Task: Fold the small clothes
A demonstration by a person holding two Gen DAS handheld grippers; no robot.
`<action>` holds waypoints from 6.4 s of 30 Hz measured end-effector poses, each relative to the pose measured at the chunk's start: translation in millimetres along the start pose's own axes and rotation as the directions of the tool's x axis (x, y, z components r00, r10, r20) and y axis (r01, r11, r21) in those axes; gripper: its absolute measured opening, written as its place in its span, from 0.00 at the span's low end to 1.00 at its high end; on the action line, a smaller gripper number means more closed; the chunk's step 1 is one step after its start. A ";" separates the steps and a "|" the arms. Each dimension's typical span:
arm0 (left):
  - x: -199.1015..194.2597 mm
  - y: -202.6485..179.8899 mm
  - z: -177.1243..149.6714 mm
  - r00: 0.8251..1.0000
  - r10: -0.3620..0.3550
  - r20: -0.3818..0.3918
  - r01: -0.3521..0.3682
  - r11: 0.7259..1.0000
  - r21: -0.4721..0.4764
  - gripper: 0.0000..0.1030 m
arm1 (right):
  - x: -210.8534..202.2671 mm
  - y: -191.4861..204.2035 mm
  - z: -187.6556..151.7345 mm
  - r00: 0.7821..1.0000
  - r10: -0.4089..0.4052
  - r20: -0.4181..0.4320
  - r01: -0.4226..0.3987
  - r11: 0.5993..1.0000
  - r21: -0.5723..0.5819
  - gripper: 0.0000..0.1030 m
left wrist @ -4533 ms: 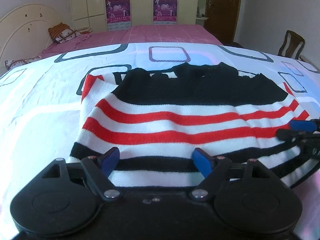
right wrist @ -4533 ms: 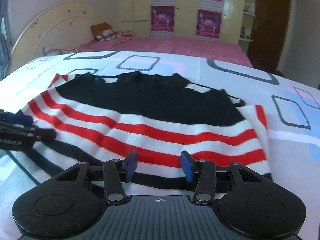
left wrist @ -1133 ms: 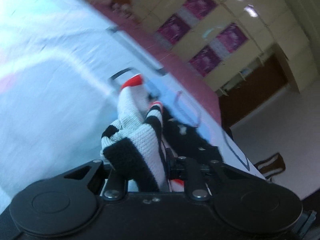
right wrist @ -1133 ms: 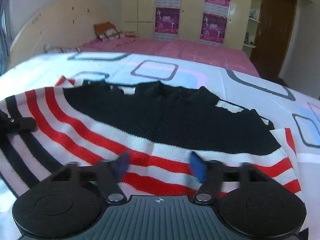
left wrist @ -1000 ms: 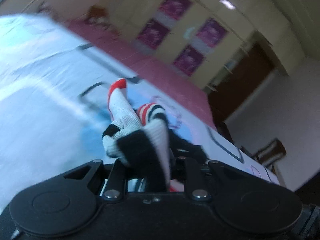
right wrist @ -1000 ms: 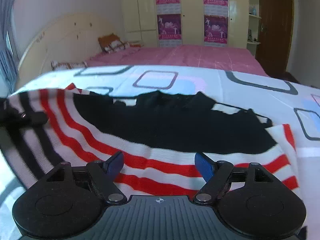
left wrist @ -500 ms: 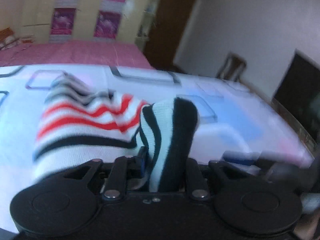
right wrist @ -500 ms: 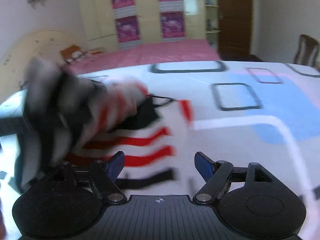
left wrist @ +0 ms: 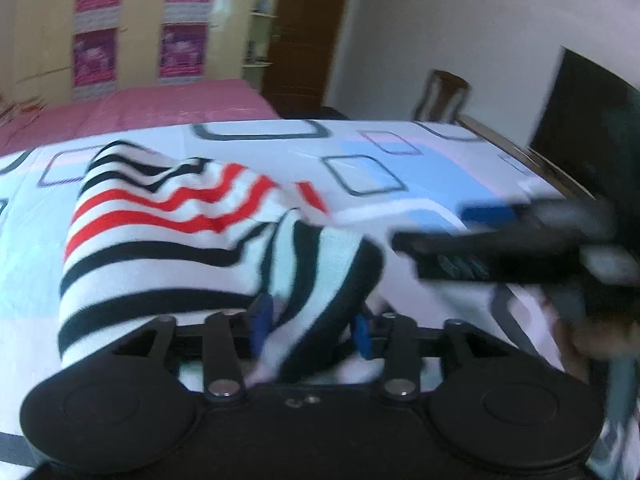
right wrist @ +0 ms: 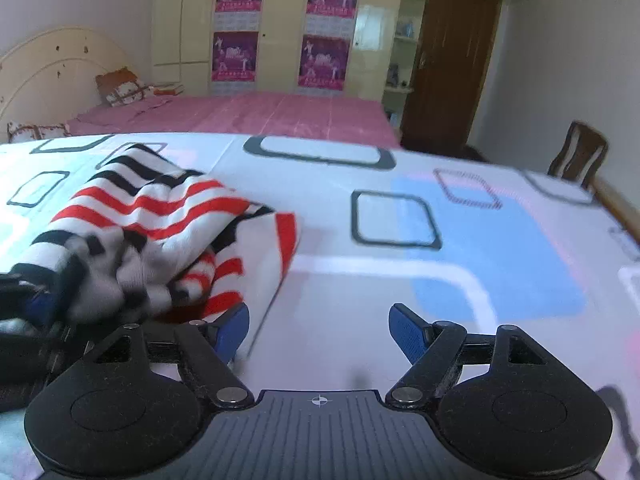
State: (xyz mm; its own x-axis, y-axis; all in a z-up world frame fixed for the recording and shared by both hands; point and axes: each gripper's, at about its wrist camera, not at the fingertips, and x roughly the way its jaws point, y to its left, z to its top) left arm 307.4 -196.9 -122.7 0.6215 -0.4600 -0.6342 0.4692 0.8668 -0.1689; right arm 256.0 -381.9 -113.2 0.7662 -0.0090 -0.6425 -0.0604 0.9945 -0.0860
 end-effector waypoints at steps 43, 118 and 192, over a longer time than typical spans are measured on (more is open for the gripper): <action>-17.3 112.5 -15.7 0.991 0.099 -0.090 -0.121 0.952 -0.282 0.68 | 38.3 -0.6 -4.2 0.925 0.373 -0.079 -0.312 0.860 0.405 0.24; 27.6 144.3 52.3 0.979 0.185 -0.087 -0.203 0.932 -0.299 0.66 | 50.8 6.1 42.7 0.978 0.205 -0.033 -0.190 0.948 0.257 0.21; 11.6 144.0 26.9 0.986 0.047 -0.161 -0.100 0.933 -0.345 0.82 | 16.3 -6.8 14.3 0.962 0.259 -0.089 -0.190 0.866 0.462 0.74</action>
State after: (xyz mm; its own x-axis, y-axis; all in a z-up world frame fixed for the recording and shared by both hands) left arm 399.1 -82.5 -134.1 0.5338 -0.3821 -0.7543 0.1590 0.9215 -0.3543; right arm 278.1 -387.3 -112.3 0.6643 0.2395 -0.7081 0.0975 0.9114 0.3998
